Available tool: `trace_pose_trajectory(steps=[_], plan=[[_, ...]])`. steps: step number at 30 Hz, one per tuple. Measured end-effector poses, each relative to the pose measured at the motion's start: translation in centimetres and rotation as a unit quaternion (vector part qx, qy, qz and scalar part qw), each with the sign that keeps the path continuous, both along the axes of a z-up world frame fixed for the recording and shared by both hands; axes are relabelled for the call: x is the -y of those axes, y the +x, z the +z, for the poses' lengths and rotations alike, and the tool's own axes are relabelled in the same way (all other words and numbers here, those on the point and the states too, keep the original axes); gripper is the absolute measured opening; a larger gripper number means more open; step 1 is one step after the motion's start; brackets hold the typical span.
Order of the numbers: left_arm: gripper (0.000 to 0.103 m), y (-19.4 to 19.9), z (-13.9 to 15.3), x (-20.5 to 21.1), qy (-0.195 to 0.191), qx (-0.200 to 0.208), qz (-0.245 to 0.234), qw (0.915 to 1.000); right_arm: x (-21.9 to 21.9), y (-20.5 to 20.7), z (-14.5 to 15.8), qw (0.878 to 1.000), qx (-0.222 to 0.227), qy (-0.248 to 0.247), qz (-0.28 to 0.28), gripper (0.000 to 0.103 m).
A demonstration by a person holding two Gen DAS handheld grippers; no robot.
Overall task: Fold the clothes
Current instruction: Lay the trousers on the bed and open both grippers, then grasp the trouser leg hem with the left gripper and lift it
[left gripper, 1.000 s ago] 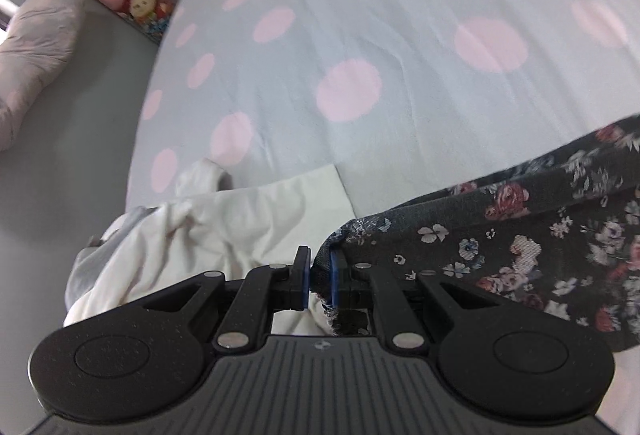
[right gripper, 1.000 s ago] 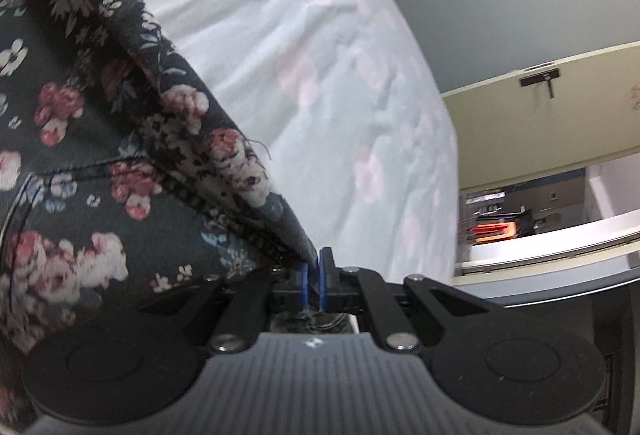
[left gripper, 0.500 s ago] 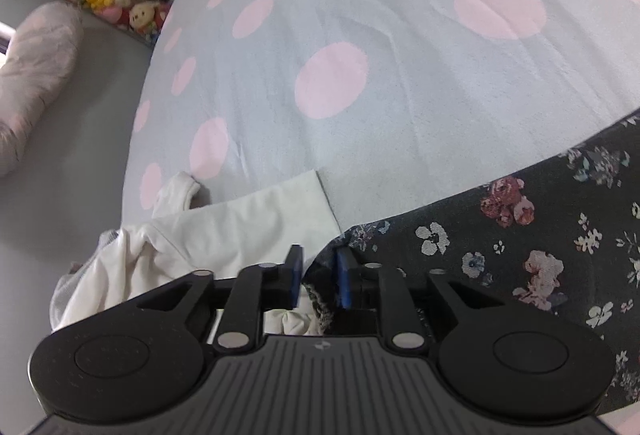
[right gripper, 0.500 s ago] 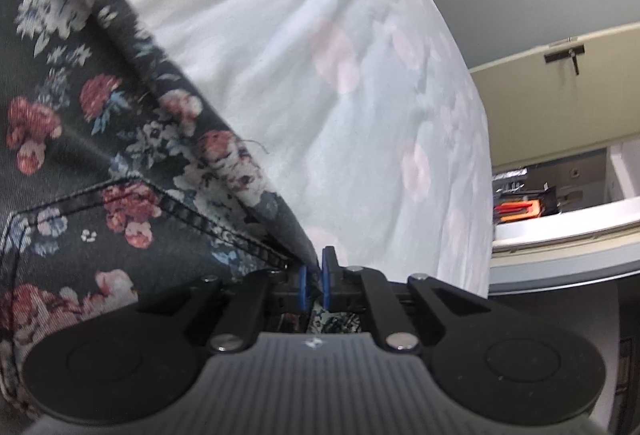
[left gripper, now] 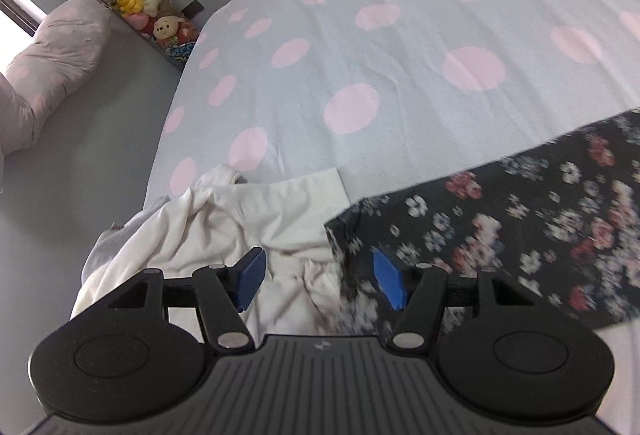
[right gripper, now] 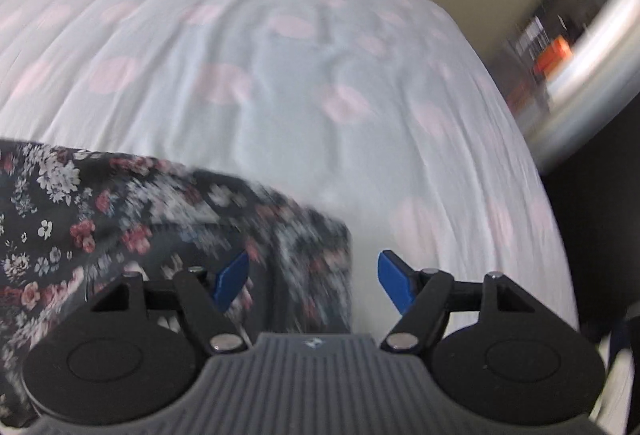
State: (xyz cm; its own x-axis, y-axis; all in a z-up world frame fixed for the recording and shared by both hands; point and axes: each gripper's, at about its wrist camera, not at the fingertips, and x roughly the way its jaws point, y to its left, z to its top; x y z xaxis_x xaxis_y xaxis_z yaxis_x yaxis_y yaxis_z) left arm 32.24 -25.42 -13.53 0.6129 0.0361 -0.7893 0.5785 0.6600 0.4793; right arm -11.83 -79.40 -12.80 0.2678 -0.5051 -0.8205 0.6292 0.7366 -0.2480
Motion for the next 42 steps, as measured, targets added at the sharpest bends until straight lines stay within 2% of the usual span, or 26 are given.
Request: trace_pose_trajectory(steps=[3, 6, 8, 11, 13, 16, 20, 25, 27, 30, 31, 32, 35, 37, 38, 40, 42], plan=[[0.058, -1.6, 0.4, -0.4, -0.008, -0.007, 0.003, 0.9999, 1.2, -4.4, -0.4, 0.997, 0.027, 0.049, -0.061, 0.053], [0.058, -3.0, 0.6, -0.7, -0.023, -0.020, 0.017, 0.9994, 1.9, -8.1, -1.5, 0.987, 0.055, 0.103, -0.107, 0.052], [0.058, -3.8, 0.7, -0.9, -0.033, -0.029, 0.026, 0.9987, 1.8, -9.7, -2.5, 0.982, 0.069, 0.130, -0.117, 0.052], [0.058, -4.8, 0.8, -1.5, -0.060, -0.043, 0.049, 0.9960, 1.1, -10.8, -4.0, 0.980, 0.062, 0.144, -0.119, 0.052], [0.059, -5.1, 0.9, -2.0, -0.081, -0.049, 0.070, 0.9931, 0.7, -11.1, -5.0, 0.980, 0.058, 0.147, -0.117, 0.038], [0.059, -5.4, 1.0, -2.9, -0.107, -0.047, 0.098, 0.9883, 0.0, -11.2, -6.1, 0.981, 0.061, 0.147, -0.113, 0.032], [0.058, -4.5, 0.6, -4.7, -0.139, -0.054, 0.149, 0.9776, -0.7, -11.0, -6.9, 0.985, 0.043, 0.127, -0.105, 0.031], [0.059, -2.6, -1.0, -7.4, -0.193, -0.071, 0.227, 0.9521, -1.2, -10.3, -6.9, 0.990, 0.030, 0.103, -0.094, 0.032], [0.059, -2.0, -2.1, -8.4, -0.211, -0.076, 0.253, 0.9410, -2.3, -10.4, -5.8, 0.993, 0.036, 0.073, -0.083, 0.032], [0.058, -1.1, -4.0, -9.2, -0.227, -0.082, 0.274, 0.9310, -4.5, -10.6, -4.0, 0.997, 0.043, 0.021, -0.061, 0.049], [0.058, -0.9, -4.6, -9.4, -0.232, -0.085, 0.279, 0.9279, -5.3, -10.7, -3.4, 0.997, 0.046, 0.005, -0.055, 0.049], [0.057, -0.7, -5.2, -9.5, -0.237, -0.086, 0.281, 0.9260, -5.9, -10.8, -2.9, 0.997, 0.054, 0.001, -0.055, 0.049], [0.053, -0.5, -6.2, -9.2, -0.235, -0.071, 0.274, 0.9298, -7.9, -10.9, -1.7, 0.995, 0.081, -0.005, -0.058, 0.050], [0.035, -0.4, -6.5, -9.2, -0.252, -0.073, 0.266, 0.9278, -9.2, -10.7, -1.3, 0.993, 0.101, 0.002, -0.062, 0.053], [0.032, -0.4, -6.5, -9.2, -0.266, -0.078, 0.262, 0.9242, -9.8, -10.6, -1.3, 0.992, 0.109, 0.008, -0.062, 0.054], [0.031, -0.4, -6.4, -9.1, -0.281, -0.084, 0.257, 0.9209, -11.2, -9.9, -1.5, 0.991, 0.120, 0.019, -0.062, 0.054], [0.032, -0.1, -6.8, -8.9, -0.273, -0.093, 0.259, 0.9220, -12.5, -9.1, -1.7, 0.990, 0.129, 0.032, -0.055, 0.054]])
